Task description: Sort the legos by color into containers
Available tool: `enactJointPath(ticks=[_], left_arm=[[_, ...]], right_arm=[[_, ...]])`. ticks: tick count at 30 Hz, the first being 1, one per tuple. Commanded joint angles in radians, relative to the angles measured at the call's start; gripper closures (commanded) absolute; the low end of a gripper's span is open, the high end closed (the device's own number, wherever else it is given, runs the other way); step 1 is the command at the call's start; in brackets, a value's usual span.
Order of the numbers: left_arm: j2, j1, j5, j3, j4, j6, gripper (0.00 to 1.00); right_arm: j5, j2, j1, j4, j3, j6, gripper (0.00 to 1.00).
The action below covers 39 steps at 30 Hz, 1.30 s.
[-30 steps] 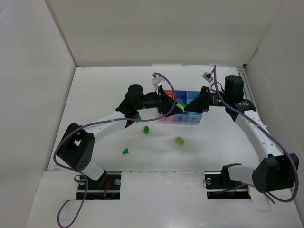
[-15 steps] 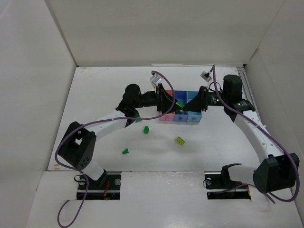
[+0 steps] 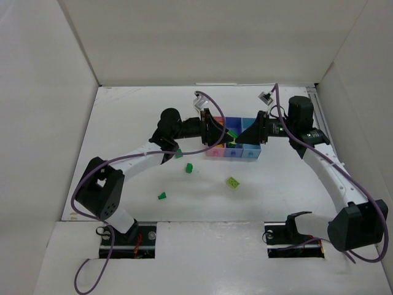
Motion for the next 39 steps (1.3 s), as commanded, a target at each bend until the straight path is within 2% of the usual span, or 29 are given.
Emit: enactJointPath(ticks=[1, 4, 5, 10, 14, 20, 23, 26, 28, 30, 31, 32, 35, 37, 39], left_arm=[[-0.023, -0.029, 0.104, 0.021, 0.072, 0.005, 0.78], [-0.023, -0.029, 0.114, 0.021, 0.072, 0.006, 0.97], [-0.023, -0.029, 0.114, 0.021, 0.056, 0.018, 1.00], [-0.032, -0.020, 0.105, 0.010, -0.052, 0.079, 1.00], [-0.054, 0.002, 0.063, -0.004, -0.210, 0.165, 1.00], [-0.054, 0.020, 0.019, 0.007, -0.334, 0.214, 1.00], [-0.020, 0.020, -0.046, 0.058, -0.387, 0.223, 1.00], [0.046, 0.011, -0.197, 0.166, -0.469, 0.223, 1.00], [0.093, -0.013, -0.341, 0.248, -0.536, 0.257, 1.00], [0.178, -0.081, -0.447, 0.402, -0.662, 0.311, 1.00], [0.207, -0.102, -0.543, 0.456, -0.699, 0.350, 1.00], [0.268, -0.131, -0.560, 0.548, -0.725, 0.369, 1.00], [0.372, -0.132, -0.541, 0.679, -0.777, 0.358, 1.00], [0.412, -0.132, -0.604, 0.728, -0.799, 0.349, 1.00], [0.474, -0.151, -0.649, 0.791, -0.811, 0.334, 1.00]], right_arm=[[0.079, -0.017, 0.006, 0.108, 0.048, 0.018, 1.00], [0.111, -0.017, -0.003, 0.119, 0.048, 0.027, 1.00], [0.111, -0.027, -0.014, 0.119, 0.048, 0.027, 1.00], [0.111, -0.050, -0.095, 0.128, 0.058, 0.047, 1.00], [0.120, -0.069, -0.230, 0.128, 0.058, 0.067, 1.00], [0.120, -0.058, -0.279, 0.128, 0.058, 0.067, 1.00], [0.134, -0.058, -0.299, 0.128, 0.047, 0.058, 1.00], [0.203, -0.082, -0.324, 0.119, 0.021, 0.058, 1.00], [0.299, -0.107, -0.336, 0.073, 0.021, 0.038, 1.00], [0.399, -0.145, -0.336, -0.034, 0.021, -0.013, 1.00], [0.518, -0.159, -0.336, -0.067, 0.033, -0.013, 1.00], [0.574, -0.175, -0.345, -0.093, 0.033, -0.026, 1.00], [0.769, -0.237, -0.345, -0.176, 0.042, -0.027, 1.00], [0.903, -0.280, -0.345, -0.223, 0.042, -0.027, 1.00], [0.970, -0.305, -0.345, -0.246, 0.051, -0.017, 1.00]])
